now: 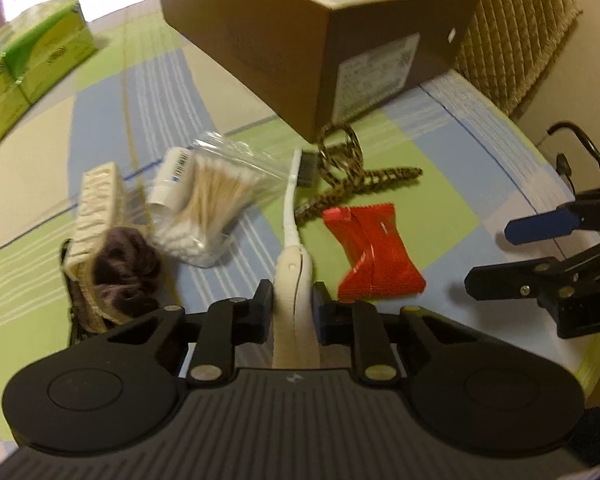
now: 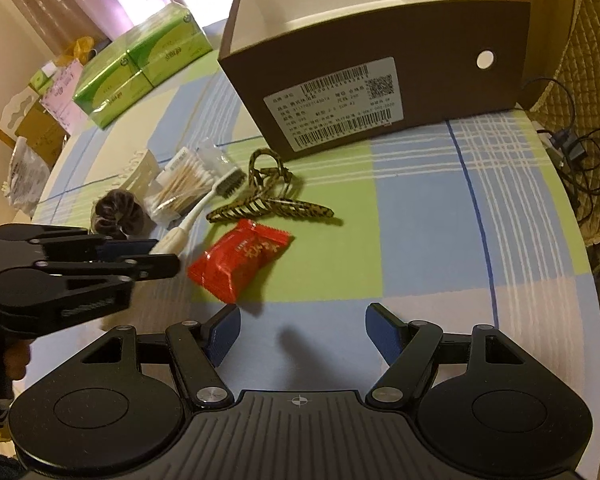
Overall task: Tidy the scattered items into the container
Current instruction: 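Grasp the white toothbrush with the left gripper while the right grasps the red packet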
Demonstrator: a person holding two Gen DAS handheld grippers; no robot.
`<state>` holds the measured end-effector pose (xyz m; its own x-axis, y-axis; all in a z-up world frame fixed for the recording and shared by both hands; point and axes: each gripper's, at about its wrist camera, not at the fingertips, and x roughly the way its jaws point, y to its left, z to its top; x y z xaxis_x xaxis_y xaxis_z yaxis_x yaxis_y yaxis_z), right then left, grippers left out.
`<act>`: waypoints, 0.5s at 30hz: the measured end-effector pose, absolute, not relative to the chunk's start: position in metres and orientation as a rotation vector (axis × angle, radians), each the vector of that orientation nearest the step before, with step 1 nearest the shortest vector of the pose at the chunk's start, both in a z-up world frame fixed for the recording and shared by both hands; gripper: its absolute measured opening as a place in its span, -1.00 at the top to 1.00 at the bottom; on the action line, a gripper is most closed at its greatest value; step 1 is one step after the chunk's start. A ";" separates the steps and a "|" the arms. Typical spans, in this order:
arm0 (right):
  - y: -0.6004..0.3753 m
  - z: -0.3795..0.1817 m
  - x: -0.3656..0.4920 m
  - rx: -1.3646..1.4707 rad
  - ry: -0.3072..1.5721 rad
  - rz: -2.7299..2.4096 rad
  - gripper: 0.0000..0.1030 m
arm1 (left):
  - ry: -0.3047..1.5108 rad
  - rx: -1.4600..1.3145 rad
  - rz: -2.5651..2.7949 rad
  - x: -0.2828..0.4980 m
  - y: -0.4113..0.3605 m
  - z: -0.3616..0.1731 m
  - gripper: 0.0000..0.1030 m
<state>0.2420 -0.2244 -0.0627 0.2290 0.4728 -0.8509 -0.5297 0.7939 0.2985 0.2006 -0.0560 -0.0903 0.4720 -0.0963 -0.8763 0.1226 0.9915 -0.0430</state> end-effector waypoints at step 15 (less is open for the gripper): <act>-0.174 -0.067 0.247 -0.024 1.123 0.775 -0.47 | 0.937 -0.083 -0.013 0.178 -0.015 -0.032 0.68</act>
